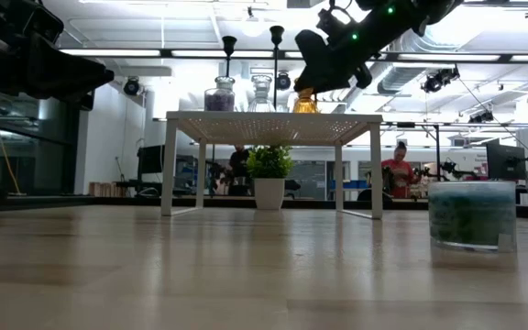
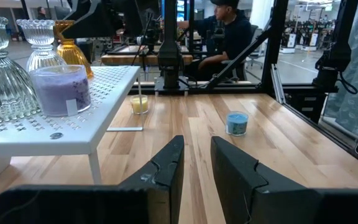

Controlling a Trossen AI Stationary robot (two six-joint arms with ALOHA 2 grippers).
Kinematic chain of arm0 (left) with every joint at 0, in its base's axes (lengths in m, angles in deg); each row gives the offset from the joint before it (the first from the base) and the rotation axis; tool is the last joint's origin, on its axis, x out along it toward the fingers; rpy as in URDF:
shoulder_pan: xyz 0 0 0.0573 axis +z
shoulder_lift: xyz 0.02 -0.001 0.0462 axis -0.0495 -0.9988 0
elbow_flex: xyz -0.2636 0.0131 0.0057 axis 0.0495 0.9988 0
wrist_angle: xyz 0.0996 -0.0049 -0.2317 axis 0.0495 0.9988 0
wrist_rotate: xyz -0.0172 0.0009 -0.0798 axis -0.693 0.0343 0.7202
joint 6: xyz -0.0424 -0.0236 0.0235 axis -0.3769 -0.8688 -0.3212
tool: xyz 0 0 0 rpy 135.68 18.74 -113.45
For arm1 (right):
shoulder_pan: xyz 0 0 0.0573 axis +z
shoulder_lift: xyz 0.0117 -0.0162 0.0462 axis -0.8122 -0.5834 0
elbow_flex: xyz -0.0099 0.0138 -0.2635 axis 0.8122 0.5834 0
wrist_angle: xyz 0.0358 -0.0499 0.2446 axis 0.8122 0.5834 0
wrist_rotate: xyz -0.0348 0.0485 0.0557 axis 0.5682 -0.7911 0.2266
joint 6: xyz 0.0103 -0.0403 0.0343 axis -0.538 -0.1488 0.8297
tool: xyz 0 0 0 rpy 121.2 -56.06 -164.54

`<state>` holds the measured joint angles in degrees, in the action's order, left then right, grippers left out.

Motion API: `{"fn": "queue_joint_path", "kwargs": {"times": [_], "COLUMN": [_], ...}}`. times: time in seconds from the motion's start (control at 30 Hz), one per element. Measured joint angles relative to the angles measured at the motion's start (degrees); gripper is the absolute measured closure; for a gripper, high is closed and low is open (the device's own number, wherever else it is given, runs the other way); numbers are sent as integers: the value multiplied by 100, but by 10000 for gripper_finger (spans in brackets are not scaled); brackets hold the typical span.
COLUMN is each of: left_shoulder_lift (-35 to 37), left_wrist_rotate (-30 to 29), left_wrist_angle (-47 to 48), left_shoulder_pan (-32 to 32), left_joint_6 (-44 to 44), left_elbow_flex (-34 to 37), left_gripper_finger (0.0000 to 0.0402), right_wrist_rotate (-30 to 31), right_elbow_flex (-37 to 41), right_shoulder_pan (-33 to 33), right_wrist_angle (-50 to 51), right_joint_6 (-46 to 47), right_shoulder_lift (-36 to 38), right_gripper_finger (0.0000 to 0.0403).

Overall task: Pick & Place candle stick holders
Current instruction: Put the orange candle holder on the shelf aligned with the transparent candle holder

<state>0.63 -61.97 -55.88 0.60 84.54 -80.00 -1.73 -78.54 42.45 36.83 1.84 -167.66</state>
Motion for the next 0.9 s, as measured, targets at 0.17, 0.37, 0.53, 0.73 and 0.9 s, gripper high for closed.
{"fn": "queue_joint_path", "kwargs": {"times": [0.17,0.37,0.53,0.73,0.9], "left_shoulder_lift": [0,0,0,0,0], "left_wrist_rotate": [0,-1,0,0,0], "left_wrist_angle": [0,-2,-2,-2,-1], "left_shoulder_pan": [-2,-1,-2,0,-1], "left_joint_6": [0,0,0,0,0], "left_elbow_flex": [0,0,0,0,0], "left_gripper_finger": [325,325,325,325,325], "right_wrist_rotate": [-10,1,-21,-21,-21], "right_elbow_flex": [0,-2,-6,-9,-9], "right_shoulder_pan": [-2,-2,-2,-2,-2], "right_wrist_angle": [1,2,2,-2,-3], "right_joint_6": [29,31,31,31,22], "right_shoulder_lift": [0,0,0,2,2], "right_gripper_finger": [237,237,234,192,161]}}
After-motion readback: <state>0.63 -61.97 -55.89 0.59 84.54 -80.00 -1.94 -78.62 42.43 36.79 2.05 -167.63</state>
